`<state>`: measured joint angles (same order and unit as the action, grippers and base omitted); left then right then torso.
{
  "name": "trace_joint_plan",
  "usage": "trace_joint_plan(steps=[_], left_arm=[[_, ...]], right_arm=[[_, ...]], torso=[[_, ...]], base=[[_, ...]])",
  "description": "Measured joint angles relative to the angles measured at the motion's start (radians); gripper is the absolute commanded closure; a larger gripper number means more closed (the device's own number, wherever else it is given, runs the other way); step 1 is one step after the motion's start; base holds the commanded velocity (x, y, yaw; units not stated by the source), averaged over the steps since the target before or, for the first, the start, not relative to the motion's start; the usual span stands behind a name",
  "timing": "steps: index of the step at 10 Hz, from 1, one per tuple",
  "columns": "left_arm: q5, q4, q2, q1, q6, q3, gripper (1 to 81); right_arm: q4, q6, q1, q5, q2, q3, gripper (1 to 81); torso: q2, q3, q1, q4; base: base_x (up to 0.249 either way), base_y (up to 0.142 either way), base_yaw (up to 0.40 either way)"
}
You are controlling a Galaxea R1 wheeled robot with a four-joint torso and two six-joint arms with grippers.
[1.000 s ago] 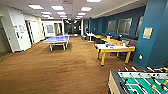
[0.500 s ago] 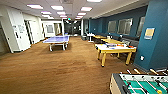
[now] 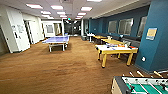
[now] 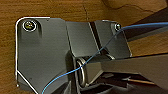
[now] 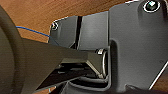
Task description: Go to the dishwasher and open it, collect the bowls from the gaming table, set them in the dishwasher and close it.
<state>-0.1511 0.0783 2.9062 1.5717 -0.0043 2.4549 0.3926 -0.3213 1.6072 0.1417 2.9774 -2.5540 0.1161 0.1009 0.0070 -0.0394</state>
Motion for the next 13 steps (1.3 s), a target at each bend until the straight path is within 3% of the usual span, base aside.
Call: trace_joint_plan(steps=[8,13], left_arm=[[0.0,0.0,0.002,0.003,0.0,0.0,1.0],[0.001,0.0,0.003,0.005,0.0,0.0,1.0]], right_arm=[[0.0,0.0,0.002,0.0,-0.003,-0.003,1.0],[0.0,0.0,0.007,0.0,-0.005,-0.003,1.0]], torso=[[0.0,0.0,0.0,0.0],[0.0,0.0,0.0,0.0]], base=[[0.135,0.077,0.0],[0.135,0.0,0.0]])
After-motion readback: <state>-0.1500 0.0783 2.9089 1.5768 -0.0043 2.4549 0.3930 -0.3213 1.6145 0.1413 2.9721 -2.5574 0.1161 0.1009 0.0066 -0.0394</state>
